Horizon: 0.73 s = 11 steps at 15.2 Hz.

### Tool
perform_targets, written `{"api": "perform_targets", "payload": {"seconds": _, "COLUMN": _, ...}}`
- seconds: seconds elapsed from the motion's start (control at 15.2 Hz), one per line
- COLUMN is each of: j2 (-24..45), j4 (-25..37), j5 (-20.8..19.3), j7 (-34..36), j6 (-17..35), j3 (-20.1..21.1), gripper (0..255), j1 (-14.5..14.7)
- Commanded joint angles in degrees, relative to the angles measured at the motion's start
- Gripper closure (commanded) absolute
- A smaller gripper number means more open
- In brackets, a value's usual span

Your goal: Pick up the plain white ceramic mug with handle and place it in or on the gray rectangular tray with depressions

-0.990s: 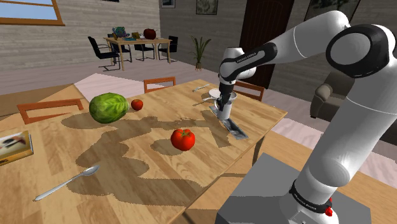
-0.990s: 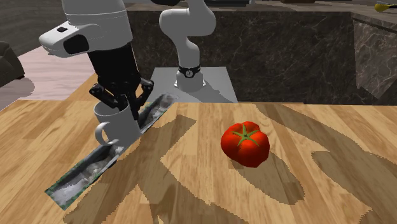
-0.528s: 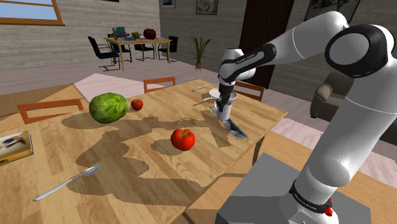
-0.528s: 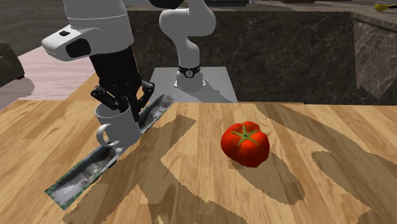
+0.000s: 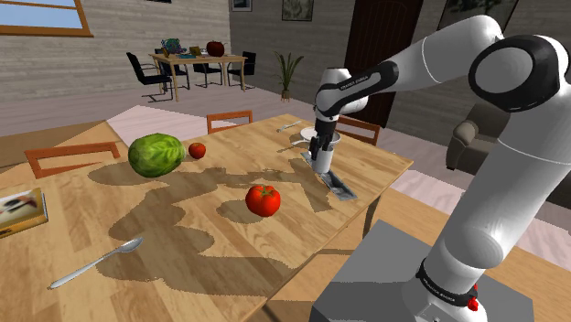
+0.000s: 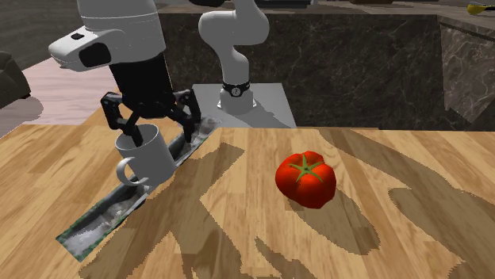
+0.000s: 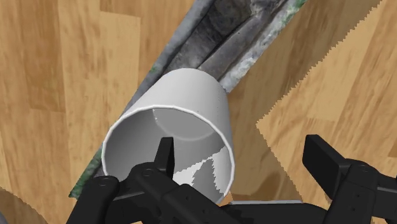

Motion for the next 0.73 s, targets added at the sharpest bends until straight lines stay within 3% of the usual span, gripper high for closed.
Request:
{"api": "perform_targets", "payload": {"seconds": 0.0, "j2": -1.4, "j4": 1.5, "j5": -0.3, "j7": 0.2, "j6": -2.9, "j3": 0.0, "gripper": 0, "j1": 0.0}}
{"api": "perform_targets", "payload": {"seconds": 0.13, "j2": -2.7, "j4": 3.6, "j5": -0.5, "j7": 0.4, "j6": -6.3, "j3": 0.1, "gripper": 0, "j1": 0.0}}
{"api": "perform_targets", "payload": {"seconds": 0.66, "j2": -2.7, "j4": 3.6, "j5": -0.5, "j7": 0.4, "j6": -6.3, "j3": 0.1, "gripper": 0, "j1": 0.0}}
